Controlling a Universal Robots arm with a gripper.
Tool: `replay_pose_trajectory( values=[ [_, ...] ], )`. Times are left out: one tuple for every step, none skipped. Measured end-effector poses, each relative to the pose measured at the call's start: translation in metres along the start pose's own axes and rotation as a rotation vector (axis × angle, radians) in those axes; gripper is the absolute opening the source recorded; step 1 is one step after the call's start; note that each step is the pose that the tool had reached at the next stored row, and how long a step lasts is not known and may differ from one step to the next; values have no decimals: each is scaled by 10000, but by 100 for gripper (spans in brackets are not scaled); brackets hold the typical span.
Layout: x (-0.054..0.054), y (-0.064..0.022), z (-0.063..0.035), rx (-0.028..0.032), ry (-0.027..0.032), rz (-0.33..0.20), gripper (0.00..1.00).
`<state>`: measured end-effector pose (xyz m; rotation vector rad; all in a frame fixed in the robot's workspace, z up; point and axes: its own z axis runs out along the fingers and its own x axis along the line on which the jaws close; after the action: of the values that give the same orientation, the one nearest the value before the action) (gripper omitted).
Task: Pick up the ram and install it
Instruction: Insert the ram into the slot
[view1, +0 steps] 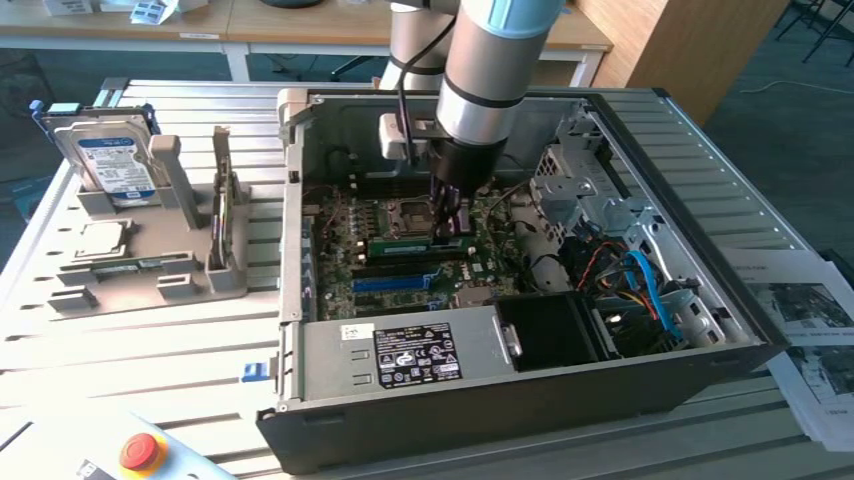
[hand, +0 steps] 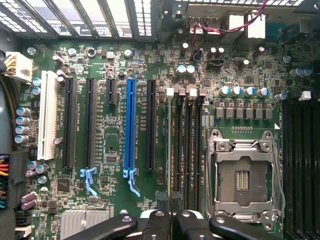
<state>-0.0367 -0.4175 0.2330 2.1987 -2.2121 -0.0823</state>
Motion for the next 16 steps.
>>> replay_pose_trajectory(
  values=[
    [0,-1,8,0,0,0,12],
    [1,-1,9,-2,2,0,12],
    [1,0,9,-2,2,0,12],
    [1,-1,9,-2,2,0,12],
    [1,-1,9,-1,1,0,12],
    [1,-4,9,-19,3,-2,12],
    [0,-13,9,-66,1,-2,12],
    [0,-19,9,-120,1,2,12],
    [1,-21,8,-142,3,2,12],
    [1,-21,8,-142,2,3,12],
    [1,-21,8,-142,3,3,12],
    [0,-21,8,-143,2,3,12],
    [-1,-22,9,-142,0,2,12],
    [-1,-21,9,-142,2,3,12],
    [-1,-21,9,-143,2,3,12],
    [-1,-21,9,-142,2,3,12]
  ],
)
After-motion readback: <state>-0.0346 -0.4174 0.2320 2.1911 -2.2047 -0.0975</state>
